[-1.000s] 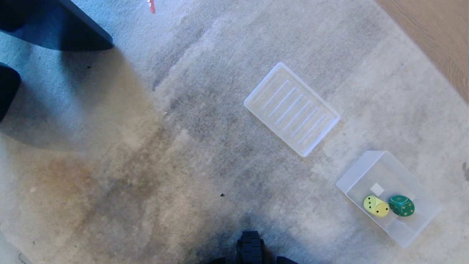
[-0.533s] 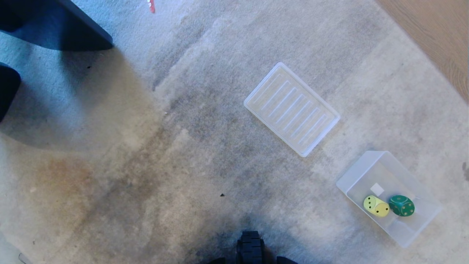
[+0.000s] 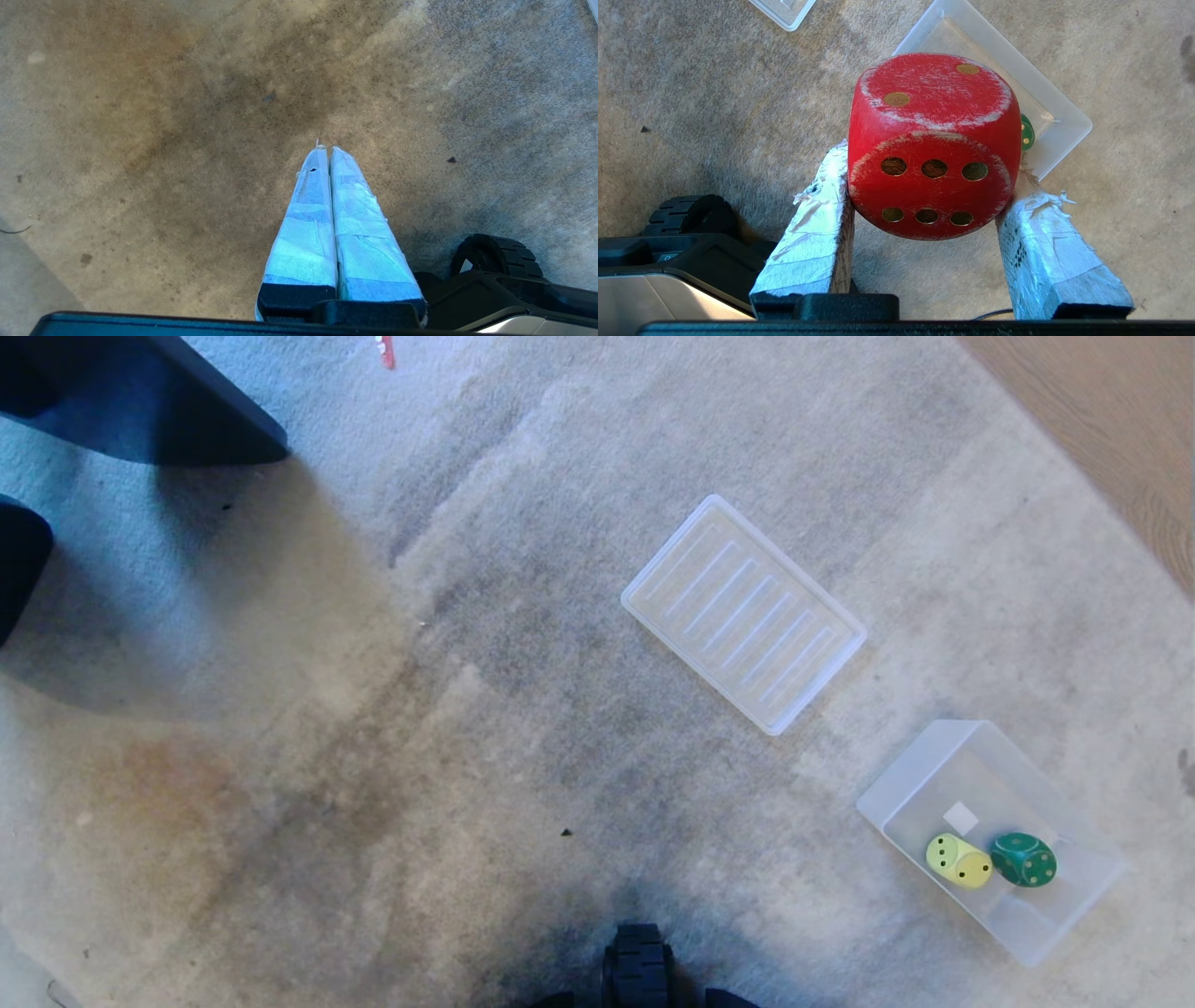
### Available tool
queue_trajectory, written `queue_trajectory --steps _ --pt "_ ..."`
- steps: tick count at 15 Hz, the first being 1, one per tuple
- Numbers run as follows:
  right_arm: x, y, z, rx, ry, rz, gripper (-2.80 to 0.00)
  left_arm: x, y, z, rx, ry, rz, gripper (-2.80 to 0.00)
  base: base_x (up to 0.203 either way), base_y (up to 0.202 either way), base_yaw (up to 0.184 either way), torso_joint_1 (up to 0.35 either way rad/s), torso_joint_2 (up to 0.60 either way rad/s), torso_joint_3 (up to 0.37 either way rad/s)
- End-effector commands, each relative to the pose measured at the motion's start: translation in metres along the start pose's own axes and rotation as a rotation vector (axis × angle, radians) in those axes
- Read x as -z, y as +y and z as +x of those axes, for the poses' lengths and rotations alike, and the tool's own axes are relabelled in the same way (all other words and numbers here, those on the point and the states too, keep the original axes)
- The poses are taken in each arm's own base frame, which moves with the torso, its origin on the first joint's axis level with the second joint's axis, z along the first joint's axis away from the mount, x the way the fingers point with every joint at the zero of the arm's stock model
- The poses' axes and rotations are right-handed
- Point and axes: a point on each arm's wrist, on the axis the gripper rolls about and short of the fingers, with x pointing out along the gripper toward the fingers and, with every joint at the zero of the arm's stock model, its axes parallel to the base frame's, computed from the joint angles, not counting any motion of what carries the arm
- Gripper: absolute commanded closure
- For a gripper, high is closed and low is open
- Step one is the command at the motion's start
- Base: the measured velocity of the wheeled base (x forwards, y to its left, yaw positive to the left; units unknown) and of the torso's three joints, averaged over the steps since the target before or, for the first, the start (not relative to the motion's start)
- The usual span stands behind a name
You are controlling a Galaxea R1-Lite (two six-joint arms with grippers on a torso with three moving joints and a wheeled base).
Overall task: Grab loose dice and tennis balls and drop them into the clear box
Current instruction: Put the toys in the box
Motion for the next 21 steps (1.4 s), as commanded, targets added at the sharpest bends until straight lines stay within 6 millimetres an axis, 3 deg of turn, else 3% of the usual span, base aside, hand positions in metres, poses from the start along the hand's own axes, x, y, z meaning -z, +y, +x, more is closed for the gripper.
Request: queue_trajectory --steps 1,21 --pt "0.0004 0.0000 0.0001 -0.001 0.001 0.000 0.00 0.0000 0.0000 0.0000 -0.001 0.000 -0.001 0.00 0.000 0.000 0.000 0.000 0.00 0.000" --pt "0.0004 0.0000 0.0001 0.000 0.001 0.000 0.00 0.0000 0.0000 0.0000 -0.001 0.000 -0.001 0.00 0.000 0.000 0.000 0.000 0.00 0.000"
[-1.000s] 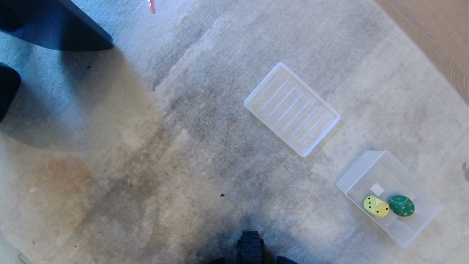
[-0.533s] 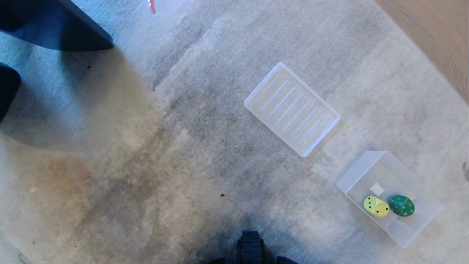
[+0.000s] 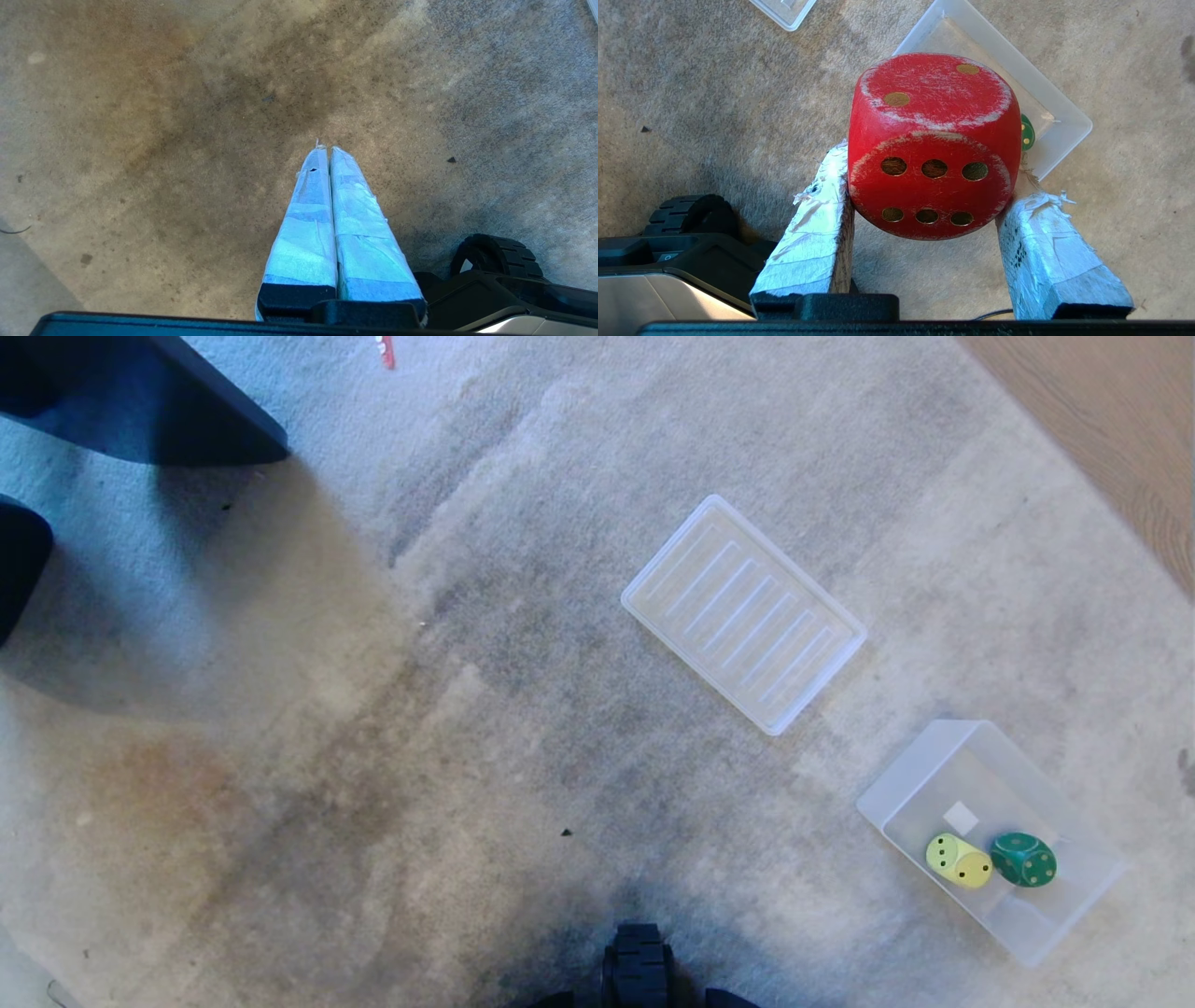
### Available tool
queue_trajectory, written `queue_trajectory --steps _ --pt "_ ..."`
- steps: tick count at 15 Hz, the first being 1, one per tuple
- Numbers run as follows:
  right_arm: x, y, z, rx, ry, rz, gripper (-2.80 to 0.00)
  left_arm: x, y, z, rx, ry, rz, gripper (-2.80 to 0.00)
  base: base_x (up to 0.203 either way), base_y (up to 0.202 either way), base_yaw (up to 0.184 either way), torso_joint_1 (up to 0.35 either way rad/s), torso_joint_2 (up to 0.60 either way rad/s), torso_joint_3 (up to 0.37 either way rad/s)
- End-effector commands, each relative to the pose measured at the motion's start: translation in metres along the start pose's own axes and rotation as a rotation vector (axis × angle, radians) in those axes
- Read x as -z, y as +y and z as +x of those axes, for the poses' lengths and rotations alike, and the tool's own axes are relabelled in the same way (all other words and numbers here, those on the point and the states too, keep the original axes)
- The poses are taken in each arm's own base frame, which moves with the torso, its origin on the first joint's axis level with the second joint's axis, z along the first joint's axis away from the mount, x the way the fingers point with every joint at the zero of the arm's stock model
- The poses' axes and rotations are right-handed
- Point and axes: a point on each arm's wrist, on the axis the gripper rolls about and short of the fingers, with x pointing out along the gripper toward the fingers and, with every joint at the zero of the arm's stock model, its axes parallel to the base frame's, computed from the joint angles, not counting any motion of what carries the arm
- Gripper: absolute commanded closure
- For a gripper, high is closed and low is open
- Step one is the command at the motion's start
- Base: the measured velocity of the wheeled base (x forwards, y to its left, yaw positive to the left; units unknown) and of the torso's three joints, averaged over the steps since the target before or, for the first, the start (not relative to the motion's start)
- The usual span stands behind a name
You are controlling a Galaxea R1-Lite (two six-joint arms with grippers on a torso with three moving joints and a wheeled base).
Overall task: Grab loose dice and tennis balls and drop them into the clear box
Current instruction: Put the toys in the box
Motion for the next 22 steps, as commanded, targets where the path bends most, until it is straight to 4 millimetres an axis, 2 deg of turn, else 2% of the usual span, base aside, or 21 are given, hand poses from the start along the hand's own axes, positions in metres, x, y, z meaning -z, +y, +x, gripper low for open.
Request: queue_trajectory --steps 1,22 --pt "0.0004 0.0000 0.0001 -0.001 0.001 0.000 0.00 0.0000 0.0000 0.0000 -0.001 0.000 -0.002 0.00 0.000 0.000 0.000 0.000 0.00 0.000" --pt "0.0004 0.0000 0.0001 0.000 0.001 0.000 0.00 0.0000 0.0000 0.0000 -0.001 0.000 -0.002 0.00 0.000 0.000 0.000 0.000 0.00 0.000"
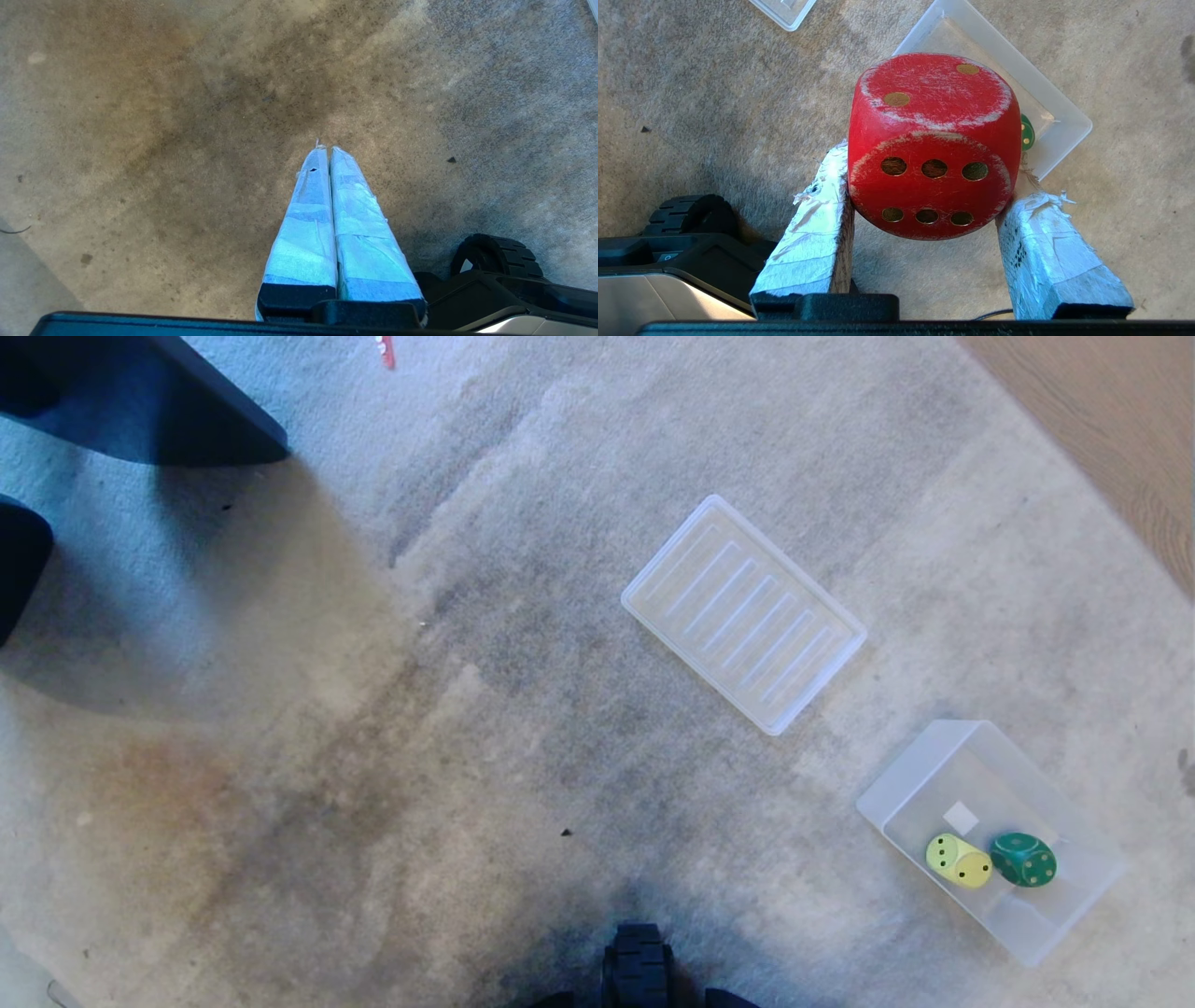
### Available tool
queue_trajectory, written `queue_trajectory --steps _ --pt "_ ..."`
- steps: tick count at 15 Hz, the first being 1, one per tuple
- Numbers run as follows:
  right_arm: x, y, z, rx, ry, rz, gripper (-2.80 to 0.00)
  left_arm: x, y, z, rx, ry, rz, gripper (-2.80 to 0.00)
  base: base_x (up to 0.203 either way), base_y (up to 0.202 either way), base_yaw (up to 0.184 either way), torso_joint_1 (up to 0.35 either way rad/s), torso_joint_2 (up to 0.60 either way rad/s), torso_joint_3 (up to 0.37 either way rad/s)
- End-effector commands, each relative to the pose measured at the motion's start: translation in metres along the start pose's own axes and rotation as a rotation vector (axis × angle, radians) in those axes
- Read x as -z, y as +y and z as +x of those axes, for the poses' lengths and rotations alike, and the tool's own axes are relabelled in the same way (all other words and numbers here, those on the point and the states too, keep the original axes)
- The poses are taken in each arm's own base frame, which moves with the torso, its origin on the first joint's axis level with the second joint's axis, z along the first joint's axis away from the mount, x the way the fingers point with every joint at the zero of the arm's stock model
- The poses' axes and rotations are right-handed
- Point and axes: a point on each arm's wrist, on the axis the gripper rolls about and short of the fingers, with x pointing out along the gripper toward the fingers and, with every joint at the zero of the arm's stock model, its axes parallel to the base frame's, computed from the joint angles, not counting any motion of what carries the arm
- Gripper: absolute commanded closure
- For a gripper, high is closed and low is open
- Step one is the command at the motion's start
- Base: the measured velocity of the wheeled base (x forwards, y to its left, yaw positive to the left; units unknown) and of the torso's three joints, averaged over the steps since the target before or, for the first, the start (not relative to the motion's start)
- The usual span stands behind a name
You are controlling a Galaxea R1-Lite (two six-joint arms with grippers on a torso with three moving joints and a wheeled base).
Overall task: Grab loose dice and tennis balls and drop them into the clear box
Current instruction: Put the toys in the box
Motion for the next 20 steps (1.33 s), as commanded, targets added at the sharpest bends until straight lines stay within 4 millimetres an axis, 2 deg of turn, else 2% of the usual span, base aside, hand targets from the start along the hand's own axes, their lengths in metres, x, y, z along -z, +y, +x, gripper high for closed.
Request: queue_trajectory --steps 1,20 --pt "0.0004 0.0000 0.0001 0.000 0.001 0.000 0.00 0.0000 0.0000 0.0000 -0.001 -0.001 -0.002 0.00 0.000 0.000 0.000 0.000 0.00 0.000" --pt "0.0004 0.0000 0.0001 -0.001 0.001 0.000 0.00 0.0000 0.0000 0.0000 -0.001 -0.001 -0.002 0.00 0.000 0.000 0.000 0.000 0.00 0.000"
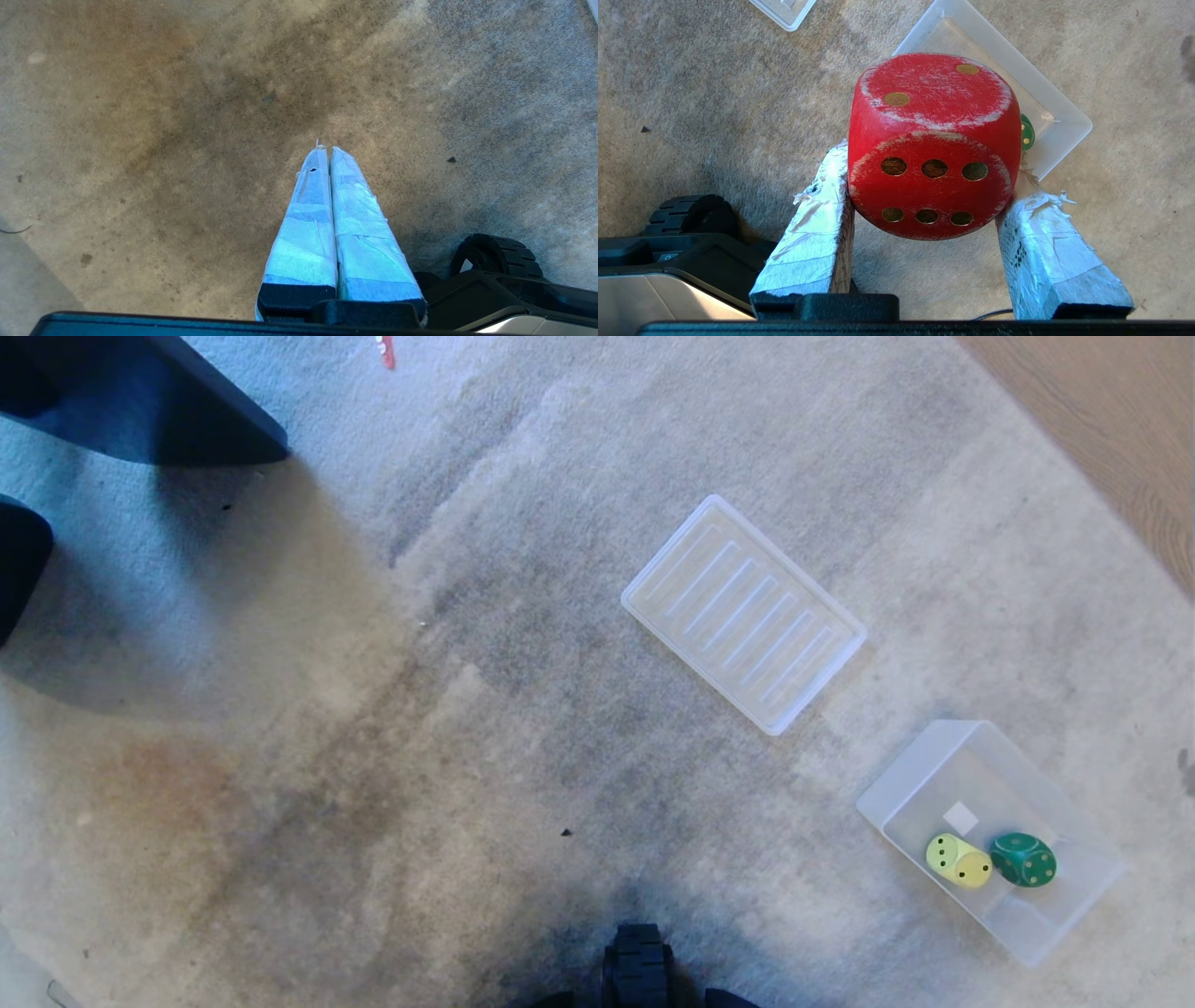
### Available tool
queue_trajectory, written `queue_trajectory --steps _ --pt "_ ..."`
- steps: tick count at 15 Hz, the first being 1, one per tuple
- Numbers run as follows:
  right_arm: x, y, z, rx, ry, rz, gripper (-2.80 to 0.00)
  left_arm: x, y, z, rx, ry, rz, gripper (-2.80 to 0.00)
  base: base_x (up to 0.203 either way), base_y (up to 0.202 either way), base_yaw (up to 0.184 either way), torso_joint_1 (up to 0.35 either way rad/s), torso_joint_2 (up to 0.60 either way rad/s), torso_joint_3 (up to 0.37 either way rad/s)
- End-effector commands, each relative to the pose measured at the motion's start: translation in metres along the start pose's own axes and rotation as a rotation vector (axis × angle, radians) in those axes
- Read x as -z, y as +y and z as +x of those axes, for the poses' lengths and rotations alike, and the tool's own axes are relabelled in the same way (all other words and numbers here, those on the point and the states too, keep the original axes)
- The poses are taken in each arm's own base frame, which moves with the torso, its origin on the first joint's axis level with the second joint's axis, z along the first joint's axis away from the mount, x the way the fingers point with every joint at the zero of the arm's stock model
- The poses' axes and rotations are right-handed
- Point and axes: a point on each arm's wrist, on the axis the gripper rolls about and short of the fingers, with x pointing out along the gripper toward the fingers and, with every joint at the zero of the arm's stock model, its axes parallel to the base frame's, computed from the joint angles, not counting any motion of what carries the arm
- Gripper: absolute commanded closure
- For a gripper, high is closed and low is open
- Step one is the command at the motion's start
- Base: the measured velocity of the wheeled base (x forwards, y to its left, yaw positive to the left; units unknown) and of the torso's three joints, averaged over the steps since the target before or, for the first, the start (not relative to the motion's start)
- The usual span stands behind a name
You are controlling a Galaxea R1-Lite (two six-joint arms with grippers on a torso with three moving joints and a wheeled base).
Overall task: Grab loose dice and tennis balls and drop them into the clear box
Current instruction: Put the toys in the box
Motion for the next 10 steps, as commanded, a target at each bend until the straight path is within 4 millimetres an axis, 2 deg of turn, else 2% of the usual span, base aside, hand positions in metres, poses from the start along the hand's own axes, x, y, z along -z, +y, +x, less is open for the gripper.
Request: queue_trajectory --steps 1,10 --pt "0.0004 0.0000 0.0001 0.001 0.001 0.000 0.00 0.0000 0.0000 0.0000 -0.001 0.000 -0.002 0.00 0.000 0.000 0.000 0.000 0.00 0.000" --pt "0.0004 0.0000 0.0001 0.000 0.001 0.000 0.00 0.0000 0.0000 0.0000 -0.001 0.000 -0.002 0.00 0.000 0.000 0.000 0.000 0.00 0.000"
